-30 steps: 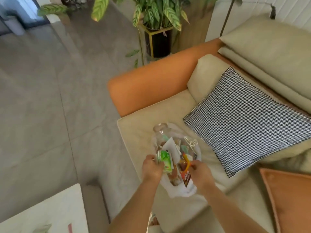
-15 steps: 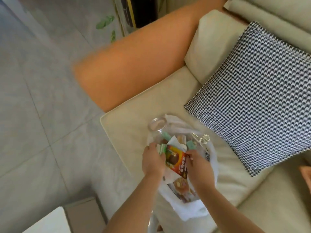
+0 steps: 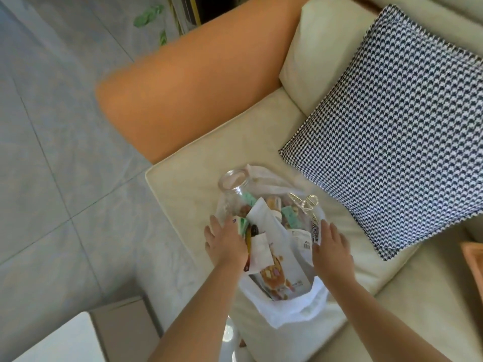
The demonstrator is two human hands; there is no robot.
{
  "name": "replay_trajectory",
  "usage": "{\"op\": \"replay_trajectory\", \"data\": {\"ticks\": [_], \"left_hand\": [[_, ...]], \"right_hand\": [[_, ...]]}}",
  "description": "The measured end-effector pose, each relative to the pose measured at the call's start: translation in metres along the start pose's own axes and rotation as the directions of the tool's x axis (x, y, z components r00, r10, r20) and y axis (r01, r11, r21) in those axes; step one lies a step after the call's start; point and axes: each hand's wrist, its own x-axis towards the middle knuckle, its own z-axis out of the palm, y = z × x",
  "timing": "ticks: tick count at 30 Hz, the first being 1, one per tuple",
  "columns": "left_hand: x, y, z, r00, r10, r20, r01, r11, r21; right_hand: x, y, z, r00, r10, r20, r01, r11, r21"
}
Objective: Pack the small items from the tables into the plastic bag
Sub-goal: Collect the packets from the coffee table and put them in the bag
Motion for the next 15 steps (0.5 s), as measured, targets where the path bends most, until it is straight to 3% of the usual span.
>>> {"op": "replay_trajectory", "data": {"ticks": [3, 6, 9, 11, 15], "left_hand": [[-0.003, 0.004, 0.008, 0.997, -0.025, 0.068, 0.030, 0.997, -0.069], [-0.007, 0.008, 0.013, 1.000, -0.004, 0.001, 0.004, 0.995, -0.095], [-0.010, 0.013, 0.009, 0.997, -0.036, -0.068, 0.016, 0.964, -0.267], [-0.011, 0.016, 0.001, 0.991, -0.091, -0.094, 0.047, 0.920, -0.390], [-0.013, 0.018, -0.017, 0.977, -0.155, -0.146, 0.071, 0.883, -0.464]], "right_hand": [[0.001, 0.000, 0.007, 0.985, 0.112, 0.131, -0.143, 0.957, 0.254], [-0.002, -0.002, 0.012, 0.974, 0.181, 0.138, -0.216, 0.929, 0.300], [-0.001, -0.001, 0.009, 0.969, 0.219, 0.112, -0.244, 0.911, 0.332], [0.001, -0.001, 0.002, 0.978, 0.197, 0.076, -0.211, 0.923, 0.322], [-0.004, -0.002, -0.021, 0.996, 0.066, -0.055, -0.039, 0.922, 0.385]]}}
